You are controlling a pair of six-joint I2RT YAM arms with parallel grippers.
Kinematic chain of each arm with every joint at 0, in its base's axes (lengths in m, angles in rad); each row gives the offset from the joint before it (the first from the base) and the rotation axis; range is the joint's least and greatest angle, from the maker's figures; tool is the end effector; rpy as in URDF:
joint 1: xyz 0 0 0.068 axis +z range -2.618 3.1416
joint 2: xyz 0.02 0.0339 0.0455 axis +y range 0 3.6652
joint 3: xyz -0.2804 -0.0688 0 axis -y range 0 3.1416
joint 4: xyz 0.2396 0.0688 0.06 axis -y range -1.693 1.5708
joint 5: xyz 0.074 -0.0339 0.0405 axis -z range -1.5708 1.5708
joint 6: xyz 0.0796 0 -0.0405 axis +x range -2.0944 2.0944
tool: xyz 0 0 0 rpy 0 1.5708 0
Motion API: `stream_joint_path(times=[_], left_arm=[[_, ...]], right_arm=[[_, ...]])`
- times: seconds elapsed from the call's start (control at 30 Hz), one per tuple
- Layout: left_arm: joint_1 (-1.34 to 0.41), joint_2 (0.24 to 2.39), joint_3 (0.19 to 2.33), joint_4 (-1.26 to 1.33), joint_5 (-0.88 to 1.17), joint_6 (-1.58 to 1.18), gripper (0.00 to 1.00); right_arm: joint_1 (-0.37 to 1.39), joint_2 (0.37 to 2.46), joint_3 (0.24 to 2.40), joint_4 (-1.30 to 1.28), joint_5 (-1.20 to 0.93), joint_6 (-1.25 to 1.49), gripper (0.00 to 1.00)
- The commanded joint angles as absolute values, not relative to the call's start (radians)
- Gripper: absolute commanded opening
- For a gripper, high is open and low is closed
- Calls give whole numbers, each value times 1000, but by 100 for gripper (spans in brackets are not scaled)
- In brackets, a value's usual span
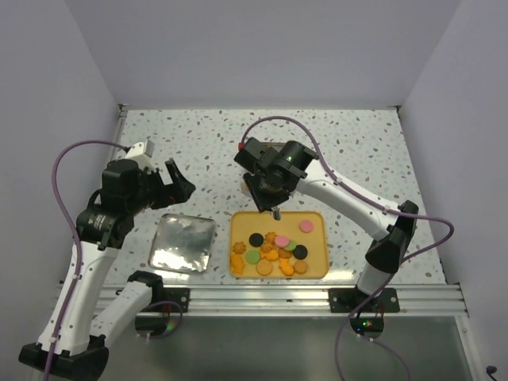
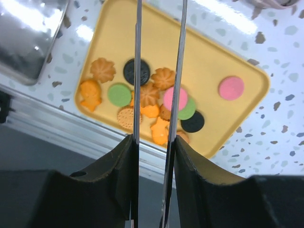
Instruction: Pack the cookies
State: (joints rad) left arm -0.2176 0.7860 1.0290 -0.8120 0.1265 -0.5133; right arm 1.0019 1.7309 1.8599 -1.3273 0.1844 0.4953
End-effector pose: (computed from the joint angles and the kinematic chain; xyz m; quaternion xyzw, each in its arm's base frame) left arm 0.1627 -0.0463 0.3454 -0.0989 0.8703 -0.2231 0.4278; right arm 0.2008 0.2870 0.3388 -0.2287 0.9516 0.0592 0.1967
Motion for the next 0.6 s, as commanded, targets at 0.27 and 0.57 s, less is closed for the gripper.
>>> stream_joint_path(times=[0.27, 0.57], left_arm=[[-224, 896, 1365, -796, 193, -584, 100], [-222, 1031, 1630, -669, 239, -818, 100]], right_arm=[[838, 1841, 1960, -1270, 163, 425, 30], [805, 1950, 2074, -1287, 126, 408, 34]])
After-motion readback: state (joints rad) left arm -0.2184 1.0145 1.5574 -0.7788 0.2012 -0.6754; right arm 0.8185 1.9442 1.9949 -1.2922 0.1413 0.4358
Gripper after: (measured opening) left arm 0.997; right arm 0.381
